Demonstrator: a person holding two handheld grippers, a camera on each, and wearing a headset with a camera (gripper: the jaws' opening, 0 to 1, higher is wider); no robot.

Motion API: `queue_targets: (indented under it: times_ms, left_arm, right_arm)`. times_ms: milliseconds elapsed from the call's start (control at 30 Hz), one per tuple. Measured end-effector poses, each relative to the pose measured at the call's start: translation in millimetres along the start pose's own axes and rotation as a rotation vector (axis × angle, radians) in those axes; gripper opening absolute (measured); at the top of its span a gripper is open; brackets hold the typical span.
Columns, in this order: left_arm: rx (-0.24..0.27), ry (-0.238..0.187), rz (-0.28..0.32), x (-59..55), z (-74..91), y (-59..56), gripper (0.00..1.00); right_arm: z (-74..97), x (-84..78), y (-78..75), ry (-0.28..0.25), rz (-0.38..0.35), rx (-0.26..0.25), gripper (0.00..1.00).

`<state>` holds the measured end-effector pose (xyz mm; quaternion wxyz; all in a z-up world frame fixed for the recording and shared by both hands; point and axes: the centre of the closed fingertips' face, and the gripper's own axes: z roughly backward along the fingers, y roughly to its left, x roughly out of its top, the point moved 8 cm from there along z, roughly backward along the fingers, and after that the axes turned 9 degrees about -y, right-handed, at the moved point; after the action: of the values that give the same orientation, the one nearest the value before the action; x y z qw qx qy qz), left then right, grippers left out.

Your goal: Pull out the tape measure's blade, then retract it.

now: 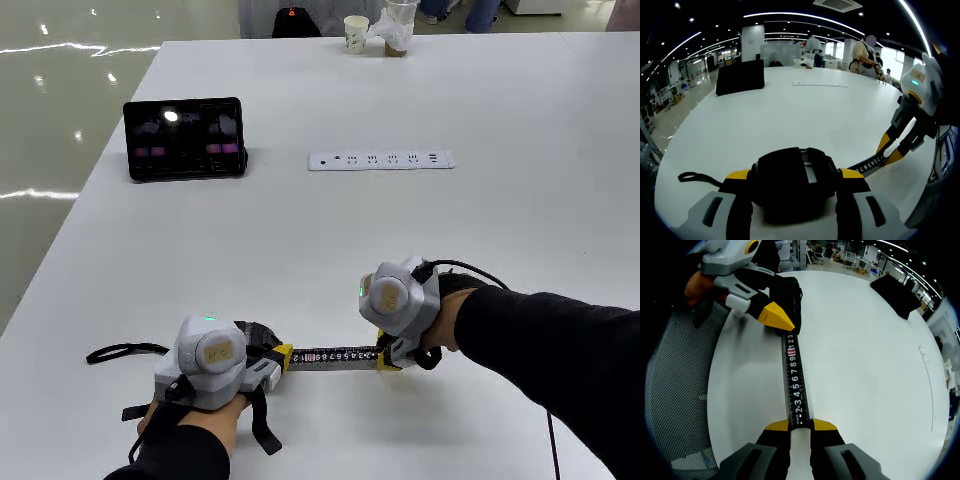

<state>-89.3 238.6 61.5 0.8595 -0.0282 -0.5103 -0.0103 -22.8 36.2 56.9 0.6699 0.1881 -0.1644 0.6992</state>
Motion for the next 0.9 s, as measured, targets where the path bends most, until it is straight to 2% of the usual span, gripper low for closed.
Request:
queue_targets:
  times_ms: [900]
  left_arm:
    - [-0.007,0.001,0.009,-0.2,0.6,0.6,0.62]
  right_arm:
    - [-6.1,11.0,0.7,-0.020,0.011,0.007,0.11]
